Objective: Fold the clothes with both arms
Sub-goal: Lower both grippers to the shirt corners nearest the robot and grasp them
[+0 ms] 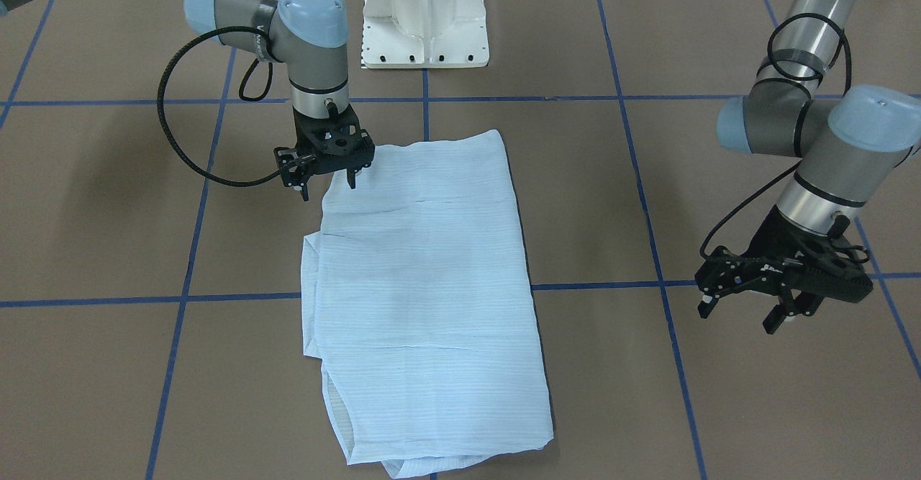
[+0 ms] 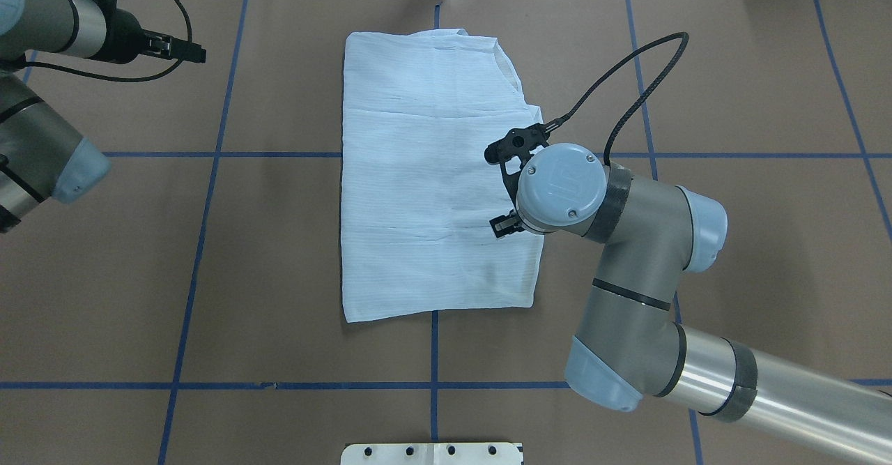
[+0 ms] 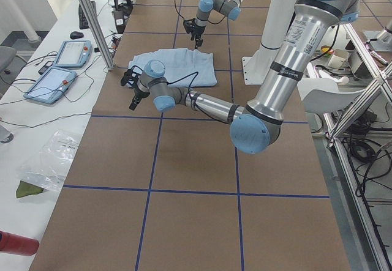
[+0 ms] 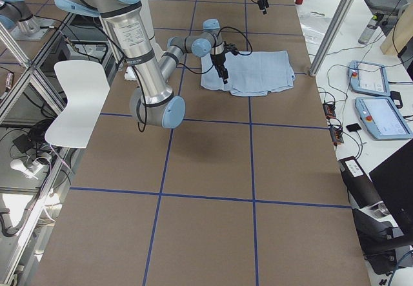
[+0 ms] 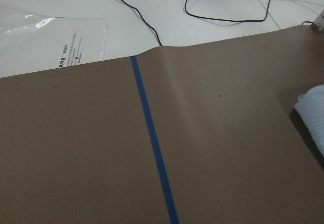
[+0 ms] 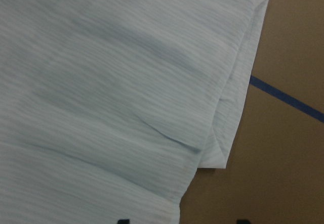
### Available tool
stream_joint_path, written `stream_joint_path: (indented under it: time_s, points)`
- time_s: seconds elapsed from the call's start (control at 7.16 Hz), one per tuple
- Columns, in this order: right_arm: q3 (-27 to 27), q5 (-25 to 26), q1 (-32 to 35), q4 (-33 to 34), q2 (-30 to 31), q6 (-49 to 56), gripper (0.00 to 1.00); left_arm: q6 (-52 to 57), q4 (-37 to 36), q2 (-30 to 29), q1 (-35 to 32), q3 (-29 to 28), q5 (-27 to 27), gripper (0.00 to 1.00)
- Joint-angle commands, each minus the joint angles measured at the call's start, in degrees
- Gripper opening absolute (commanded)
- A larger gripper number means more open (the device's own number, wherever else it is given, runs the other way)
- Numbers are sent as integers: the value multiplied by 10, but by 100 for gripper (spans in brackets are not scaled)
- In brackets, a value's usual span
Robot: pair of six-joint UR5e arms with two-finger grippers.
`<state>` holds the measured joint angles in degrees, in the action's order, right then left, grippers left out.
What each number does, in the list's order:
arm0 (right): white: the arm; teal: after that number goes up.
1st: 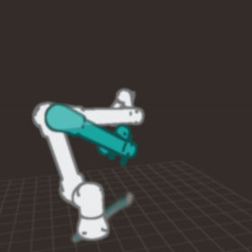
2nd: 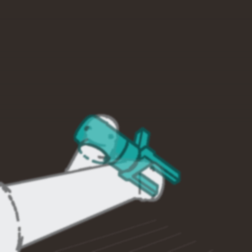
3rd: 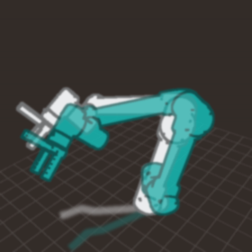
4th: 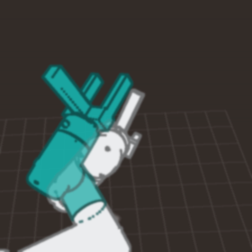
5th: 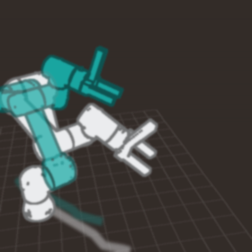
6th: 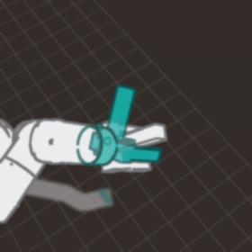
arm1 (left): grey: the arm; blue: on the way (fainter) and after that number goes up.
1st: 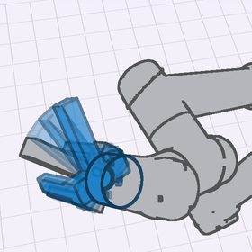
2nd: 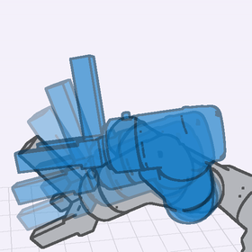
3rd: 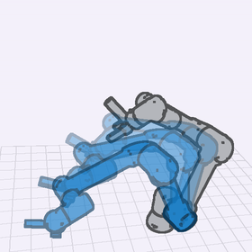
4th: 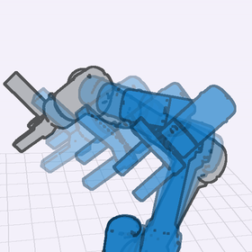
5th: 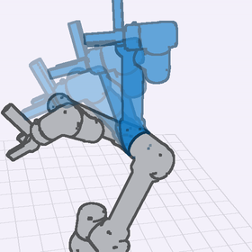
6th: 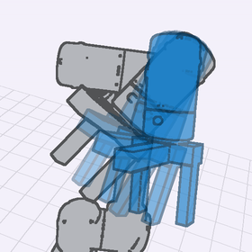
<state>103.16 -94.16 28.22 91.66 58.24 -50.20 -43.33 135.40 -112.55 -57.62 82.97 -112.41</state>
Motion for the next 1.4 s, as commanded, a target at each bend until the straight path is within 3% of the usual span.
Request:
stream_joint_path:
  time_s: [0.0,0.14,0.28,0.42,0.7,0.84,1.12,1.26]
  points:
    - [21,-25,3,-79,19,-154,100,-107,-27,65,83,128,-6,100]
    - [50,-23,3,-91,44,-165,100,-181,-77,72,148,192,8,100]
    - [84,-24,3,-90,74,-171,100,-272,-125,71,240,228,83,100]
    - [99,-23,3,-90,87,-176,100,-332,-141,54,314,229,146,100]
    - [98,-18,0,-90,88,-195,100,-394,-193,27,363,229,151,100]
    - [97,-18,0,-91,90,-195,100,-423,-210,16,380,229,151,95]
    - [97,-18,-2,-91,90,-195,100,-430,-224,12,390,222,156,56]
    - [97,-18,-2,-91,90,-195,100,-430,-225,10,390,221,156,53]
